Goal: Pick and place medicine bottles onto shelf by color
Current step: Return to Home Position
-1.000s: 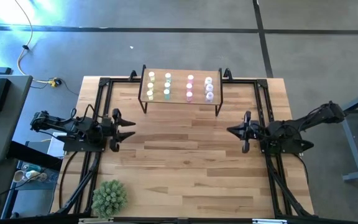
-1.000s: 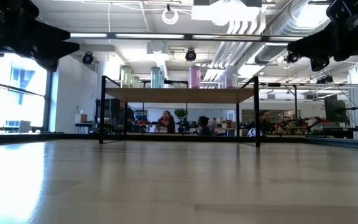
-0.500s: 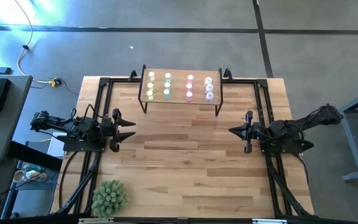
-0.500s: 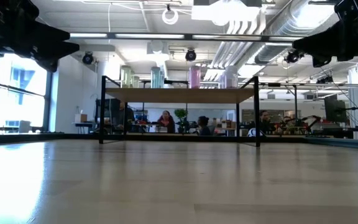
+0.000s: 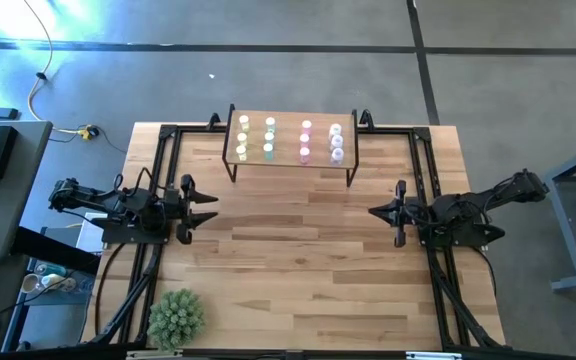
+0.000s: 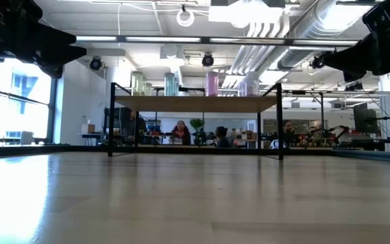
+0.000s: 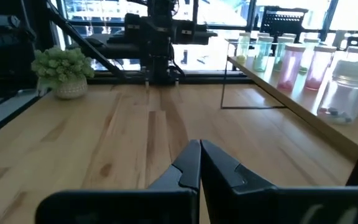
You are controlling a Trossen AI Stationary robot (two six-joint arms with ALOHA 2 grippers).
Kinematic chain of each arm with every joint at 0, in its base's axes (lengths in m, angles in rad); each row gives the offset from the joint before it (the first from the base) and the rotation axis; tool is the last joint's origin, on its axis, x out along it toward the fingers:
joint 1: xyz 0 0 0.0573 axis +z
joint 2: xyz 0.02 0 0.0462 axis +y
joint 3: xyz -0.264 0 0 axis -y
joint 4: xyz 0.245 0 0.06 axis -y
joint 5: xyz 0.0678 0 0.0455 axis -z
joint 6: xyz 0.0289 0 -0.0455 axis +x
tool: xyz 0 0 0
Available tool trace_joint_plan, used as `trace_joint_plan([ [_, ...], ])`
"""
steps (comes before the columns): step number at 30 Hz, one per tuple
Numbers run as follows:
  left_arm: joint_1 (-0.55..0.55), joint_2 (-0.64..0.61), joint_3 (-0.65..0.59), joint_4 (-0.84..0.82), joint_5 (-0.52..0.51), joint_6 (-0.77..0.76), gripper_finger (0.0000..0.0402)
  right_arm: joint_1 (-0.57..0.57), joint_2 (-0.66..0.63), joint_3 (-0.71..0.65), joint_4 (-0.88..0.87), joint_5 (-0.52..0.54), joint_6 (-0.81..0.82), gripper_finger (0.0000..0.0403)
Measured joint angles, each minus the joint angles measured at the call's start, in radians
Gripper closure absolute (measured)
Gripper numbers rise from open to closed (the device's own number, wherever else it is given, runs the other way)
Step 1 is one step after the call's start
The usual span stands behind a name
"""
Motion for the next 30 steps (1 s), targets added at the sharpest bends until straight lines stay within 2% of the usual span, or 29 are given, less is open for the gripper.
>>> trace_joint_plan([
  [3, 0.0, 0.0, 0.0, 0.0, 0.0, 0.0, 0.0216, -0.001, 0.0, 0.0, -0.009, 0.035, 0.005, 0.0403],
  [11, 0.0, 0.0, 0.0, 0.0, 0.0, 0.0, 0.0216, -0.001, 0.0, 0.0, 0.01, 0.247, 0.07, 0.0403],
  [17, 0.0, 0.0, 0.0, 0.0, 0.0, 0.0, 0.0216, -0.001, 0.0, 0.0, 0.01, 0.252, 0.12, 0.0403],
  [24, 0.0, 0.0, 0.0, 0.0, 0.0, 0.0, 0.0216, -0.001, 0.0, 0.0, -0.014, 0.252, 0.071, 0.0403],
  [30, 0.0, 0.0, 0.0, 0.0, 0.0, 0.0, 0.0216, -0.001, 0.001, 0.0, -0.054, 0.252, 0.098, 0.0403],
])
